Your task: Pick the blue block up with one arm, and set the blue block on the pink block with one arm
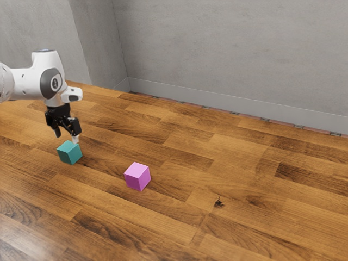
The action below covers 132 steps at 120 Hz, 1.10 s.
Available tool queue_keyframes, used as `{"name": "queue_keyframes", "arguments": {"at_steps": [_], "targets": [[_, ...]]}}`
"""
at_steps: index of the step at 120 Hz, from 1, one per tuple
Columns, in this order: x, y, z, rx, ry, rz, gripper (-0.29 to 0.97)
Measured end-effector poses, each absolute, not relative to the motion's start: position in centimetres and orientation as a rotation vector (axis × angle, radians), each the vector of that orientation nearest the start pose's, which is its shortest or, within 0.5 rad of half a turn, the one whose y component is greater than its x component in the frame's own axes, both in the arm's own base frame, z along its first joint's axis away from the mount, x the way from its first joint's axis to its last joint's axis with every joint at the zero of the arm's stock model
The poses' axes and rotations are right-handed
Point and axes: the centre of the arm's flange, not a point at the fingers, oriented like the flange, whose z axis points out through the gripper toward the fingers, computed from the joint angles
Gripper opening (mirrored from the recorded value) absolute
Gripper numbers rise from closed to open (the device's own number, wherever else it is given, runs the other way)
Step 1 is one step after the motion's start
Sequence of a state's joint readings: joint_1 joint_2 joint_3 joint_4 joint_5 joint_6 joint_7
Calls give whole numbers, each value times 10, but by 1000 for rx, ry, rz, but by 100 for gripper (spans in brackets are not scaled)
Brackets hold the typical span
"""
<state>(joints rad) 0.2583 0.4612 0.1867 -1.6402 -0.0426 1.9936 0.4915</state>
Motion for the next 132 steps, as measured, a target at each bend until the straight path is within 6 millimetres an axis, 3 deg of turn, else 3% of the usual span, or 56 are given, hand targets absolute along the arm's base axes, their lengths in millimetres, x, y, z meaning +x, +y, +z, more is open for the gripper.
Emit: {"name": "queue_keyframes", "arguments": {"at_steps": [17,40,84,122,132], "targets": [[600,294,336,-3132,119,169,68],[608,292,330,-3107,247,119,68],[610,311,279,-3131,272,61,68],[617,316,261,-3142,279,17,68],[618,314,260,-3142,289,11,61]]}}
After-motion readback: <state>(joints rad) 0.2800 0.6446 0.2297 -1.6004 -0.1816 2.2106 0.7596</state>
